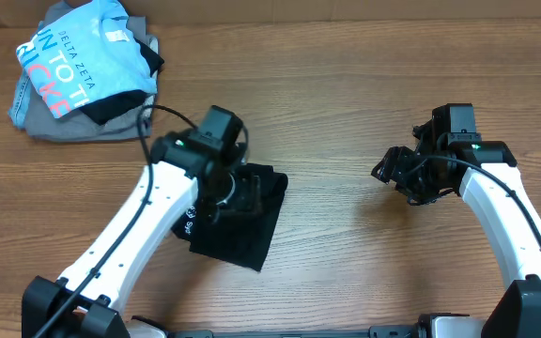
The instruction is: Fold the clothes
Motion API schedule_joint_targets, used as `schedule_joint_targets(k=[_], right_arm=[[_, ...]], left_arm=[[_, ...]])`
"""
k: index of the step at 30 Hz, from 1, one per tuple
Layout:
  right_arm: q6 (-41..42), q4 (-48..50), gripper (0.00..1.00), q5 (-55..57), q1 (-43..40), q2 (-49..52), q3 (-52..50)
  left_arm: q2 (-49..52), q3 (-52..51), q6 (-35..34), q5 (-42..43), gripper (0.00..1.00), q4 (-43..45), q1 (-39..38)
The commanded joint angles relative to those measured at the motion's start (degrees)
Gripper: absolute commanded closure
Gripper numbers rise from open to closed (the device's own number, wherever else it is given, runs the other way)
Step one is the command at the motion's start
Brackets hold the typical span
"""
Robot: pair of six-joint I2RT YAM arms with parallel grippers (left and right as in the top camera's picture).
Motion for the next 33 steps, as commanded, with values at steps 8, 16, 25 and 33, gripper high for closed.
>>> schedule_joint_targets(k=[8, 16, 25, 33], right_arm=[[-4.0, 1.0, 0.33, -4.4, -0.1, -1.2, 1.1], [-4.0, 0.1, 0.33, -4.4, -0.1, -1.2, 1.1], [-3.8, 0.0, 0.33, -4.4, -0.1, -1.2, 1.1], [-9.1, 2.7, 0.33, -16.7, 0.0, -1.2, 1.1]], left_arm=[[0.0, 1.4, 3.8, -9.4, 0.94, -0.2, 5.9], [3.4, -13.2, 0.0, 5.5, 0.96, 15.1, -1.1], [3.3, -7.1, -4.7, 7.9, 0.96, 14.4, -16.8], [2.4, 8.5, -0.4, -12.3, 0.83, -7.8, -6.1]])
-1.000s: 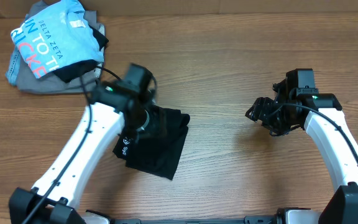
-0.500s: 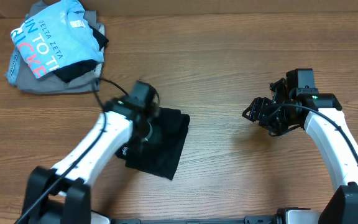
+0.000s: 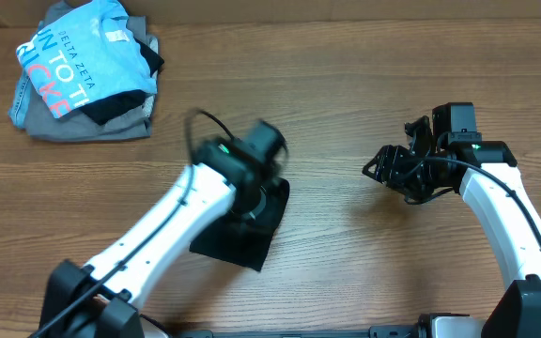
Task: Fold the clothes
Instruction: 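Grasp the folded black shirt with the left gripper and lift it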
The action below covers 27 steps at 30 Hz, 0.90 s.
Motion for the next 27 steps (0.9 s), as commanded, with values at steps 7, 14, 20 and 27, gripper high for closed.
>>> schedule_joint_targets(k=[7, 14, 20, 27], right_arm=[[-8.1, 3.7, 0.54, -28.3, 6.7, -1.2, 0.9], [-4.9, 10.9, 0.48, -22.9, 27.5, 0.8, 0.8], [6.8, 24.7, 0.55, -10.3, 40.9, 5.9, 0.3], [25.0, 17.9, 0.91, -2.7, 43.7, 18.3, 0.2]], left_arm=[[-1.5, 5.6, 5.8, -18.7, 0.96, -6.7, 16.4], [-1.5, 5.4, 10.4, -12.7, 0.73, -6.4, 29.5], [-1.5, 5.4, 14.4, -7.3, 0.64, -6.5, 35.7], [-1.5, 5.4, 16.0, -6.2, 0.54, -7.2, 36.6]])
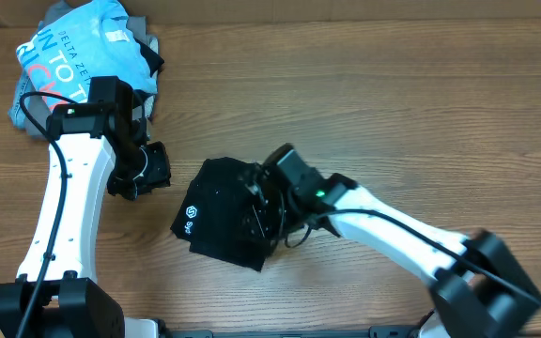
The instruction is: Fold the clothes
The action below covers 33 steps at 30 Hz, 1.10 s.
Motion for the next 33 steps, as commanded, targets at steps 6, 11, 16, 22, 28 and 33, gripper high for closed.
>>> schedule_joint_targets(k=[6, 11, 16, 22, 28, 33], right_arm=[[13.7, -6.4, 0.93, 6.6, -3.3, 8.8, 0.1], [13.7, -8.4, 0.92, 8.2, -5.4, 7.2, 0.3], [10.9, -10.7, 0.83, 9.7, -8.7, 2.6, 0.3], [4.1, -11.0, 0.54, 9.6, -12.2, -5.9, 0.3], [-0.6, -11.4, 0.49, 9.7, -13.9, -14.2, 0.3], [-1.0, -11.3, 0.48, 9.7, -14.0, -18.8, 0.3]], left_arm=[[-0.7, -0.2, 2.4, 2.0, 0.13, -0.4, 0.2], [-0.7, -1.2, 2.6, 2.2, 0.03, -0.3, 0.2], [-0.7, -7.4, 7.2, 8.0, 0.01, 4.6, 0.2], [-0.7, -20.5, 8.0, 14.6, 0.00, 20.5, 0.2], [-0.6, -28.9, 11.8, 22.3, 0.00, 33.2, 0.2], [-0.1, -31.8, 11.8, 21.7, 0.00, 38.9, 0.0]])
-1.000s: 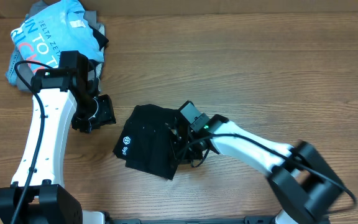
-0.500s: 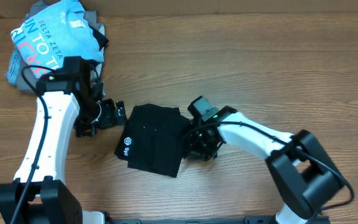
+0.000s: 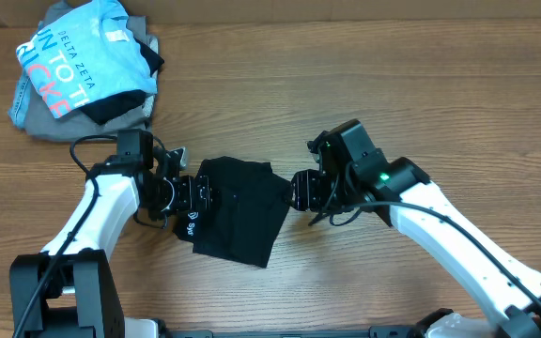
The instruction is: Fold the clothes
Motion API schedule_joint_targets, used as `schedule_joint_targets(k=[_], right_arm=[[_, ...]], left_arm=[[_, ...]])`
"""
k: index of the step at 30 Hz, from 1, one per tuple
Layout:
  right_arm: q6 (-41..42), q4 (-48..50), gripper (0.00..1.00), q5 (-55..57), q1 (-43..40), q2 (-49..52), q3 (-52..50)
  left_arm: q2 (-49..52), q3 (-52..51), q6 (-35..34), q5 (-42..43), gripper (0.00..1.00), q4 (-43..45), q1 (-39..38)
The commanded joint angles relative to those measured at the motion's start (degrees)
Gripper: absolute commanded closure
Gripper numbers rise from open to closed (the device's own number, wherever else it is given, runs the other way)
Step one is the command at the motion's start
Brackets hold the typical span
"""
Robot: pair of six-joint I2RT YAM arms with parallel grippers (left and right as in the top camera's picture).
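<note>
A folded black garment (image 3: 240, 214) with a small white logo lies on the wooden table (image 3: 364, 84) at the centre front. My left gripper (image 3: 193, 195) sits at the garment's left edge, its fingertips over the cloth. At the right edge is my right gripper (image 3: 296, 192), touching or just beside the cloth. From above I cannot tell how wide either pair of fingers stands, or whether they pinch cloth.
A pile of unfolded clothes (image 3: 83, 70), light blue with red lettering on top of grey and black pieces, lies at the back left corner. The right arm's link (image 3: 440, 235) crosses the front right of the table.
The left gripper has moved from left of the garment onto its left edge. The right gripper has drawn back from the garment's middle to its right edge. The garment lies about as before.
First the left gripper was on the black garment while the right one hung at the far right. It was then at the garment's upper right part. Later the left arm stood off to the left and the right gripper was on the garment. Now both flank it.
</note>
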Motion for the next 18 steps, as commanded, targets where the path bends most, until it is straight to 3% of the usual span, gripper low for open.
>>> schedule_joint_targets(k=[1, 4, 7, 9, 10, 12, 13, 14, 18], right_arm=[[-1.7, 0.1, 0.48, 0.2, -0.3, -3.3, 0.5], [-1.7, 0.0, 0.48, 0.2, -0.3, -4.6, 0.5], [-1.7, -0.5, 0.48, 0.2, -0.3, -4.7, 0.5], [-1.7, -0.9, 0.48, 0.2, -0.3, -4.7, 0.5], [-1.7, -1.2, 0.48, 0.2, -0.3, -4.7, 0.5], [-1.8, -1.6, 0.48, 0.2, -0.3, -4.7, 0.5], [-1.8, -1.9, 0.48, 0.2, -0.3, -4.7, 0.5], [-1.8, -2.1, 0.48, 0.2, -0.3, -4.7, 0.5], [-2.8, -2.7, 0.48, 0.3, -0.6, -4.7, 0.5]], left_arm=[[0.5, -1.9, 2.0, 2.6, 0.00, 2.5, -0.1], [4.2, -2.1, 2.8, 3.5, 0.01, 4.3, -1.0], [8.7, -2.1, 4.9, 9.2, 0.12, 7.1, -1.8], [11.4, -2.1, 5.9, 13.9, 0.26, 9.0, -2.1], [12.6, -2.1, 6.8, 16.2, 0.41, 9.6, -2.1], [13.9, -2.1, 8.2, 19.7, 0.80, 9.7, -2.0], [14.0, -2.1, 8.7, 21.0, 0.89, 9.6, -2.0], [13.9, -2.0, 9.2, 21.8, 0.95, 9.3, -2.0], [12.2, 0.6, 9.2, 23.2, 0.96, 5.3, -1.8]])
